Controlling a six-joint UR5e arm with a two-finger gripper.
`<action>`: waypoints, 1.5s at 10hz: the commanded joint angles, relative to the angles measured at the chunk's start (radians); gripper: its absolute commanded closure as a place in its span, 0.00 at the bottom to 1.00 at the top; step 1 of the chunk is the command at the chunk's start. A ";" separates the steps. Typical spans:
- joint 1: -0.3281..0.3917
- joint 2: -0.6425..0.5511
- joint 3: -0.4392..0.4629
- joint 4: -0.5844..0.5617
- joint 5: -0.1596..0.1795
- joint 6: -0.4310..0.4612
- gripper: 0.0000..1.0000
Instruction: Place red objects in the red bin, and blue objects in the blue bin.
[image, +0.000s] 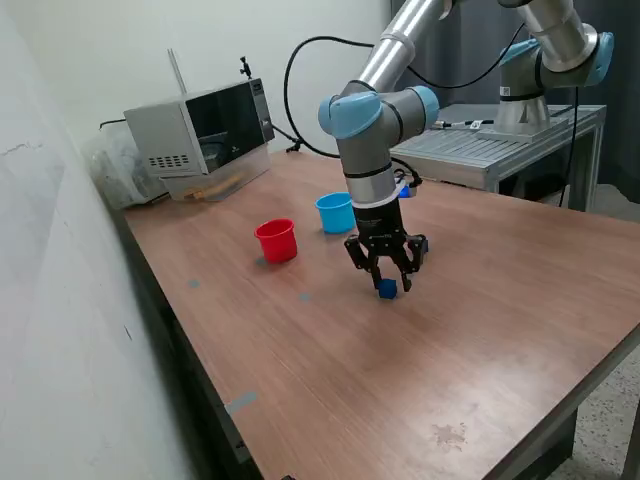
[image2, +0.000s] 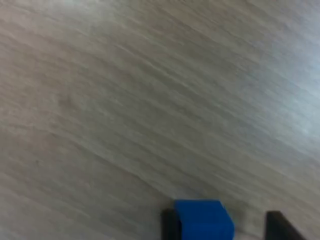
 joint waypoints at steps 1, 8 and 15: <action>-0.004 0.010 -0.003 0.000 -0.013 0.000 1.00; -0.149 -0.171 0.083 -0.005 -0.051 0.006 1.00; -0.381 -0.357 0.293 0.164 -0.234 0.009 1.00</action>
